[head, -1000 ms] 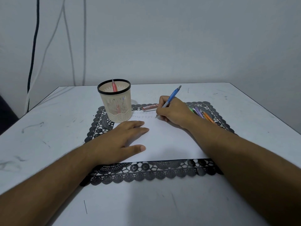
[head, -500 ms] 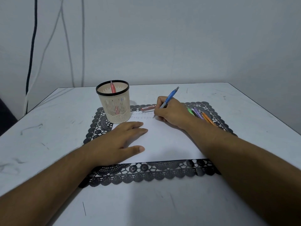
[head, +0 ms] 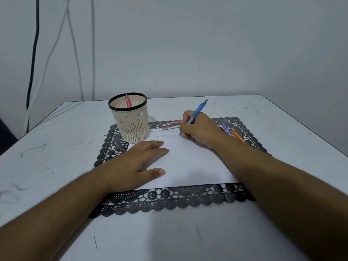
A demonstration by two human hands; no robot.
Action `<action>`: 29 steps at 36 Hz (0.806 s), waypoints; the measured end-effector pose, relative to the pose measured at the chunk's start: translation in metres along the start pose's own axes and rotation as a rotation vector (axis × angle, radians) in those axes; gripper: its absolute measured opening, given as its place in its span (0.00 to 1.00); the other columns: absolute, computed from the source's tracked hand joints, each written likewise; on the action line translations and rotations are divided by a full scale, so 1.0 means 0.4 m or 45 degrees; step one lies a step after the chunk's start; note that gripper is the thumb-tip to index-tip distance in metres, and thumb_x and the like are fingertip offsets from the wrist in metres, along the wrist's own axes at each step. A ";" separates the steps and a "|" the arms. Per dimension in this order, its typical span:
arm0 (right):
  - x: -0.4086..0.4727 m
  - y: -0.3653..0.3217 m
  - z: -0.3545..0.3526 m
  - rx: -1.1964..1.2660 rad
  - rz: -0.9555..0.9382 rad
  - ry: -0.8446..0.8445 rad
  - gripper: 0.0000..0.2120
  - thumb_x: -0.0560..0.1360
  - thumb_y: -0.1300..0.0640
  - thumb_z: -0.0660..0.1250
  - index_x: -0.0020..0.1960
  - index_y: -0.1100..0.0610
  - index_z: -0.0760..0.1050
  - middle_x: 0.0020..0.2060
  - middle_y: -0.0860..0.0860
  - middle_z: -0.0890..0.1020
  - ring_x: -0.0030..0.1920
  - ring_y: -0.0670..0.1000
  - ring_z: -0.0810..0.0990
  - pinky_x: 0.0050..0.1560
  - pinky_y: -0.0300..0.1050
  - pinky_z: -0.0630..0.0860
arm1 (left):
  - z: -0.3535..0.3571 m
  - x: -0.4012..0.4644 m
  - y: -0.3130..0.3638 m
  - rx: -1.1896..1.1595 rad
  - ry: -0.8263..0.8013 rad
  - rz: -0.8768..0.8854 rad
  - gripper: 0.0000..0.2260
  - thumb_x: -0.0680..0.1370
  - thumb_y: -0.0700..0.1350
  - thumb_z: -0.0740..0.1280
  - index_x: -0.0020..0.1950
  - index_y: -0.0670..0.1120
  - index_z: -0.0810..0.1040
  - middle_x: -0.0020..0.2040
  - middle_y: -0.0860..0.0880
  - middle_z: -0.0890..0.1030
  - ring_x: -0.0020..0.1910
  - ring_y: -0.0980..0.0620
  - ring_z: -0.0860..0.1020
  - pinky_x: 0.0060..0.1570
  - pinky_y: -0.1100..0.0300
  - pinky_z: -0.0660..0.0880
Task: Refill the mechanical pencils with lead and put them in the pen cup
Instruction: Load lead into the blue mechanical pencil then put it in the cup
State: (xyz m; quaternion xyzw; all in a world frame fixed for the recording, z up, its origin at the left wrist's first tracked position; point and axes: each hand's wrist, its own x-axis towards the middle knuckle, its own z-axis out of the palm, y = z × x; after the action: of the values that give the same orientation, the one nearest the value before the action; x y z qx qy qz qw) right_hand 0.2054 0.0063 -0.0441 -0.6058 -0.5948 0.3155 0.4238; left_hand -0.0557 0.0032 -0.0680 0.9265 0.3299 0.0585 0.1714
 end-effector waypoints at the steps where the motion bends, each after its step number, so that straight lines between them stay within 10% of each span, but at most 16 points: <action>1: 0.001 0.000 0.000 -0.010 0.000 0.000 0.09 0.77 0.65 0.69 0.41 0.58 0.73 0.34 0.53 0.79 0.30 0.42 0.77 0.30 0.32 0.73 | 0.000 0.000 0.000 0.004 -0.001 0.003 0.31 0.79 0.68 0.57 0.81 0.63 0.60 0.81 0.64 0.53 0.79 0.66 0.50 0.73 0.67 0.53; 29: 0.018 0.020 0.010 -0.077 -0.030 0.052 0.08 0.75 0.65 0.69 0.41 0.59 0.72 0.34 0.55 0.76 0.32 0.43 0.77 0.36 0.40 0.73 | 0.011 -0.001 -0.014 -0.017 0.015 0.011 0.32 0.77 0.70 0.57 0.81 0.63 0.61 0.81 0.64 0.54 0.79 0.66 0.50 0.76 0.64 0.54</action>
State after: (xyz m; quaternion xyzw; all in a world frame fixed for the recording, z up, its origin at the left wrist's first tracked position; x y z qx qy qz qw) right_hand 0.2062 0.0143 -0.0519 -0.6174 -0.6025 0.2800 0.4211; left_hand -0.0584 0.0058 -0.0741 0.9264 0.3265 0.0670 0.1752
